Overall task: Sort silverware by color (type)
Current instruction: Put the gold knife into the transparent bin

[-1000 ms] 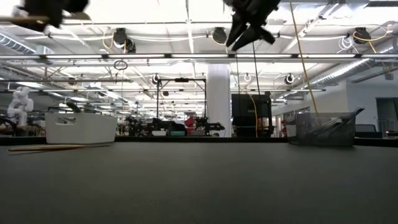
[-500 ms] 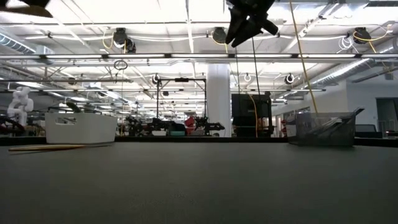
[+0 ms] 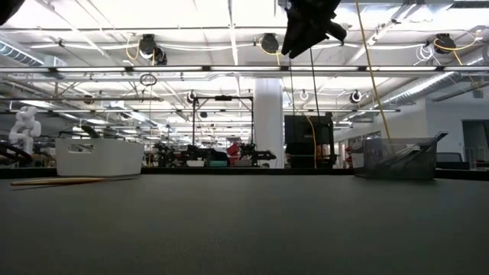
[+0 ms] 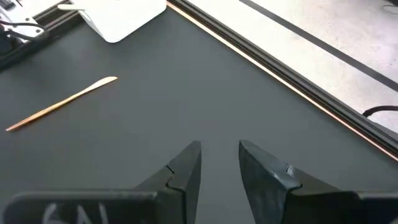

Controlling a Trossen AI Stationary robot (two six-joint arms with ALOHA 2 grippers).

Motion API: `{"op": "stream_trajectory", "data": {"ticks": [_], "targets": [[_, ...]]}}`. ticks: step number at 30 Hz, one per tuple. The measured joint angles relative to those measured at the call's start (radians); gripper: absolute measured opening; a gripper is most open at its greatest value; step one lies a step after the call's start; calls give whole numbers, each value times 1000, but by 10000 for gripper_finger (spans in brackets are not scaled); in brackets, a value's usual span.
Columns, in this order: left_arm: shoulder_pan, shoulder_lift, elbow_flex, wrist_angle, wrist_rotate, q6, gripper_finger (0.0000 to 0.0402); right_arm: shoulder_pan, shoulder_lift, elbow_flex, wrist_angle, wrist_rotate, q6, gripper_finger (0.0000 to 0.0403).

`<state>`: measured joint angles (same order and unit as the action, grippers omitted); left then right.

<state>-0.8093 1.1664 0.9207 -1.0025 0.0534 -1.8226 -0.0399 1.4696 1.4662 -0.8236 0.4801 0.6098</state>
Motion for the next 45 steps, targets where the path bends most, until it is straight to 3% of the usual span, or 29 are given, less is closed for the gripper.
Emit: {"op": "stream_trajectory", "data": {"ticks": [5, 8, 12, 17, 19, 25, 33, 45], "targets": [[-5, -1, 2, 0, 51, -56, 192, 0, 0, 0, 0, -2, 0, 111], [16, -18, 19, -6, 55, -34, 219, 3, 0, 0, -4, -5, 5, 121], [81, -60, 56, -60, -4, 16, 224, 5, 0, 0, -9, -8, 14, 133], [204, -122, 73, -201, -204, 95, 225, 5, 0, 0, -6, -8, 21, 141], [271, -129, 62, -236, -238, 180, 225, 5, 0, 0, -6, -6, 25, 141], [494, -116, -48, -96, -204, 423, 225, 5, 0, 0, -11, 18, 44, 141], [758, -64, -148, 58, -195, 635, 225, 5, 0, 0, -52, 17, 69, 141], [897, 79, -214, 160, -178, 815, 225, 4, 0, 0, -126, 17, 91, 142]]}}
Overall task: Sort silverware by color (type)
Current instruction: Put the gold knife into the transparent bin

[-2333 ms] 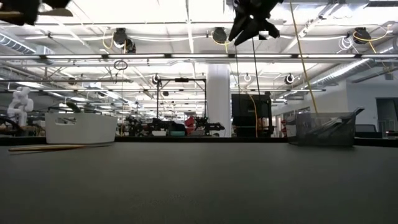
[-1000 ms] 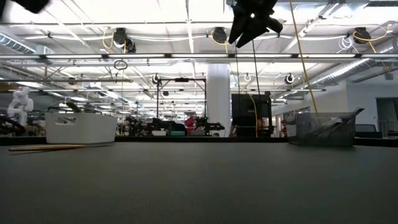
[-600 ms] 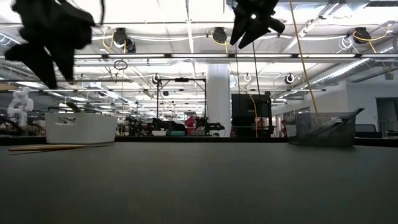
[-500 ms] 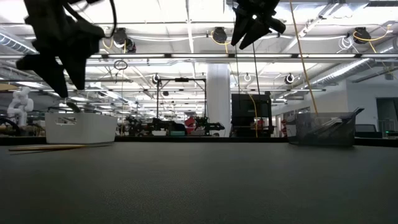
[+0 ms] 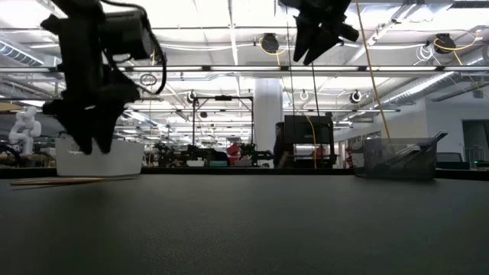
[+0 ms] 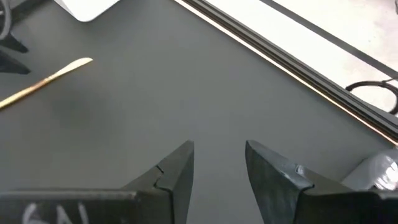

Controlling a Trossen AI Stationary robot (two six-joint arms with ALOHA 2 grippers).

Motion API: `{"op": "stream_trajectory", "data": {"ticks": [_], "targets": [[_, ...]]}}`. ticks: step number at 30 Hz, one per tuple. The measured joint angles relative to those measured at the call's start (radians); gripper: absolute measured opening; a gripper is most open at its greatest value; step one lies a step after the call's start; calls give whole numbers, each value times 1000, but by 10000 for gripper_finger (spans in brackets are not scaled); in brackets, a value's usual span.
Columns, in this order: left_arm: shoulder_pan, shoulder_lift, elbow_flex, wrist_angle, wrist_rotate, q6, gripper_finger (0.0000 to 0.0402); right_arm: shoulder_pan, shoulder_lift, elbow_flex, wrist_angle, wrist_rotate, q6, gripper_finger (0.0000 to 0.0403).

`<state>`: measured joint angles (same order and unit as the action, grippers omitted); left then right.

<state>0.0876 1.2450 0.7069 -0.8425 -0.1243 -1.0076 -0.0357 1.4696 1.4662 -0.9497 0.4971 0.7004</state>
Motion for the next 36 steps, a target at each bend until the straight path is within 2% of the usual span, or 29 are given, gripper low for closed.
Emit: {"op": "stream_trajectory", "data": {"ticks": [7, 13, 23, 31, 36], "targets": [[5, 59, -82, 108, 79, 21, 225, 0, 0, 0, -60, 2, 25, 142], [3, 92, -89, 171, 90, 19, 220, 0, 0, 0, -67, 4, 24, 142], [-38, 144, -116, 205, 42, -7, 121, 0, 0, 0, -131, 4, 22, 142], [-38, 149, -120, 213, 36, -6, 16, 0, 0, 0, -132, 5, 17, 142], [-38, 144, -113, 205, 43, -6, 11, 0, 0, 0, -124, 11, -2, 142]]}}
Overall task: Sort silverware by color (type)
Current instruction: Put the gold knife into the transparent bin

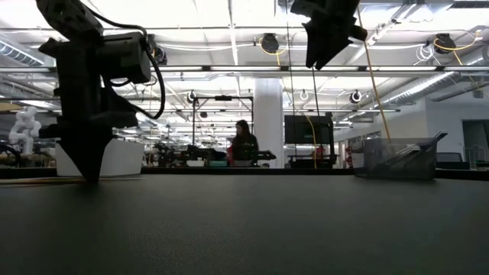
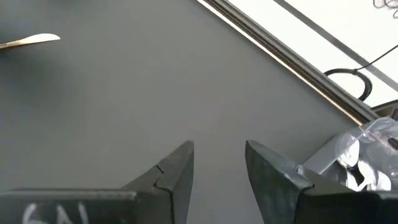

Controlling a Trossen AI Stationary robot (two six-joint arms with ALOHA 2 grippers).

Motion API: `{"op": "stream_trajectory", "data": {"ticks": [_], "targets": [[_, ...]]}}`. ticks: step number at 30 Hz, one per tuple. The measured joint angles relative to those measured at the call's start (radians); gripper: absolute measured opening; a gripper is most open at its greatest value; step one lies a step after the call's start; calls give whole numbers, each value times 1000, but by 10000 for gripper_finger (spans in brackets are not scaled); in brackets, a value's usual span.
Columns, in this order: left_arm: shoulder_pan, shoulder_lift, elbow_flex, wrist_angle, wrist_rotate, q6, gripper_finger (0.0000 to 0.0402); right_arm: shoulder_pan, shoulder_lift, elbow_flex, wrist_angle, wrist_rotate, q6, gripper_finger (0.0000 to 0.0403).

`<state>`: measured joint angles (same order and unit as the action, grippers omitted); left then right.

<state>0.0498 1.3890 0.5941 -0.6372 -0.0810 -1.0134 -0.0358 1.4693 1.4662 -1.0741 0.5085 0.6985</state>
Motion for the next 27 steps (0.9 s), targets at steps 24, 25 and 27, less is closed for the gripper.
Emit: {"op": "stream_trajectory", "data": {"ticks": [24, 25, 27], "targets": [[-298, -342, 448, -583, -131, -99, 4, -23, 0, 0, 7, 44, -35, 141], [-340, -352, 447, -586, -169, -104, 4, -23, 0, 0, 7, 44, -35, 141], [-418, -365, 443, -586, -228, -133, 4, -22, 0, 0, 7, 42, -38, 141]]}}
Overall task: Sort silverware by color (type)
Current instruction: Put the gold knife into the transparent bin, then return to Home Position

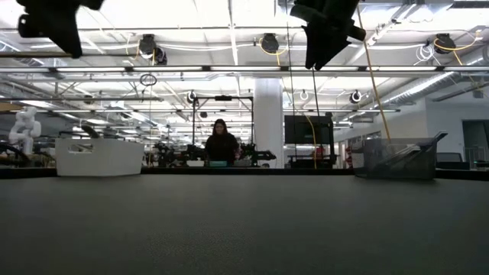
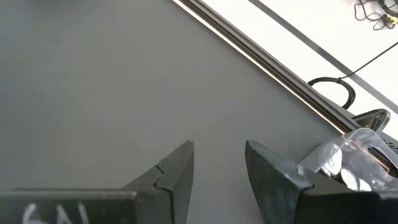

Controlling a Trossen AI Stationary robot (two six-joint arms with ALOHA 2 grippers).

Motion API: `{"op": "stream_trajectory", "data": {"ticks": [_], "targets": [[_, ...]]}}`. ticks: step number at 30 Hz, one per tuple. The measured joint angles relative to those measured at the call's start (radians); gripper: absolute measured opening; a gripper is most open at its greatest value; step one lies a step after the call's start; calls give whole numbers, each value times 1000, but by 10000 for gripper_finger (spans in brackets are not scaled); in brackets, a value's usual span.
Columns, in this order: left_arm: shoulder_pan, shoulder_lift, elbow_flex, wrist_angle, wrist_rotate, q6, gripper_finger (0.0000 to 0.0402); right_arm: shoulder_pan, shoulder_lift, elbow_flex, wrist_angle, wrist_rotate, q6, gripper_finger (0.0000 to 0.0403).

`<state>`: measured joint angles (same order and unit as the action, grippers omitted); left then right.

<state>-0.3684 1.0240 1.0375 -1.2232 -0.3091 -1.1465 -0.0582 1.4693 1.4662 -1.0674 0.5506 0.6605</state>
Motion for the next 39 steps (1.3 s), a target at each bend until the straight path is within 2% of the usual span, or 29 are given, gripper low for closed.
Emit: {"op": "stream_trajectory", "data": {"ticks": [8, 12, 15, 22, 29, 32, 39], "targets": [[-249, 2, -3, 1, -73, -319, 4, 1, 0, 0, -28, -6, 8, 141], [-363, 39, -23, 1, -154, -505, 4, 11, 0, 0, -26, -24, 28, 141], [-440, 85, -52, 1, -158, -637, 4, 28, 0, 0, -25, -23, 51, 141], [-609, 174, -108, 0, -1, -926, 15, 63, 1, 0, -21, -1, 82, 141], [-653, 243, -109, 11, 98, -1027, 22, 67, 1, 0, 17, 3, 90, 141], [-653, 276, -109, 12, 121, -1059, 50, 67, 1, 0, 45, 3, 88, 141], [-653, 273, -109, 99, 162, -1033, 165, 83, 1, 0, 52, -1, 87, 142]]}}
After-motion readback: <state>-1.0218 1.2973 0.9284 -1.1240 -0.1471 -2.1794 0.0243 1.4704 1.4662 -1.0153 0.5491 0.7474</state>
